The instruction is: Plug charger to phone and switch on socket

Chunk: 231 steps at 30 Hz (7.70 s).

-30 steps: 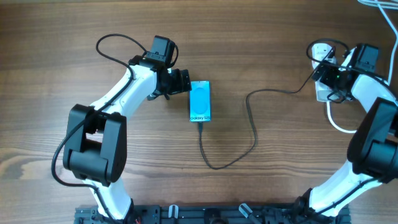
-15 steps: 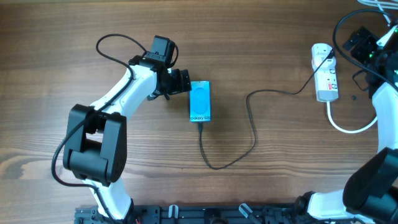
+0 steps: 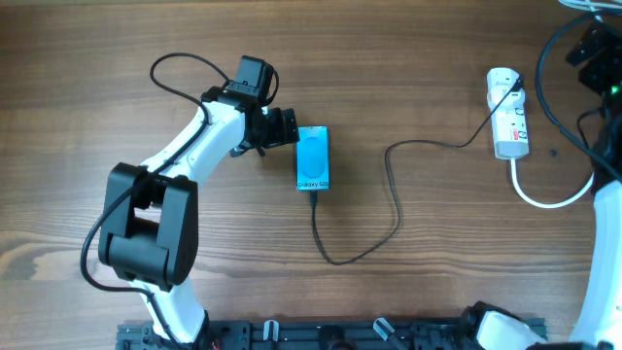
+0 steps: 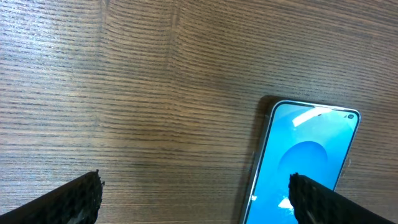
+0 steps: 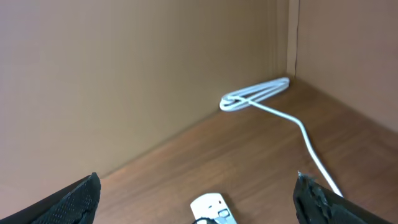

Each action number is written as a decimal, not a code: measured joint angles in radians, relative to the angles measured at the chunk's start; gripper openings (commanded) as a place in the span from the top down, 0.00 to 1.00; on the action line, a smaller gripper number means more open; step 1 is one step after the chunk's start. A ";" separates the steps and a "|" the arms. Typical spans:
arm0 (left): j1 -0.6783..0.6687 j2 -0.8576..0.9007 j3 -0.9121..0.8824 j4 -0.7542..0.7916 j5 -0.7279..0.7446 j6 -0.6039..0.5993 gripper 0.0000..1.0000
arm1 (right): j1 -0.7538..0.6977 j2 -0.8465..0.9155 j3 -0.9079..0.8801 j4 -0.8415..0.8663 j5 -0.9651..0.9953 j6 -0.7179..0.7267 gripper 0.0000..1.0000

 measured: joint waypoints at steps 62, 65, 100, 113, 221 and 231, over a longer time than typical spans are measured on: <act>0.000 0.000 0.000 0.000 0.000 0.000 0.00 | 0.300 -0.322 -1.142 0.399 -0.140 -0.286 0.00; 0.000 0.000 0.000 0.000 0.000 0.000 0.00 | 0.300 -0.369 -1.168 0.400 -0.140 -0.286 0.00; 0.000 0.000 0.000 0.001 0.000 0.000 0.00 | 0.300 -1.282 -1.234 0.270 -0.143 -0.301 0.00; 0.000 0.000 0.000 0.000 0.000 0.000 0.00 | 0.300 -1.290 -1.234 0.256 -0.076 -0.292 0.00; 0.311 -1.520 -1.323 0.636 0.132 0.145 0.00 | 0.320 -1.294 -1.234 0.255 -0.029 -0.281 0.00; 0.312 -1.759 -1.323 0.634 0.117 0.187 0.00 | 0.320 -1.295 -1.234 0.255 -0.029 -0.281 0.00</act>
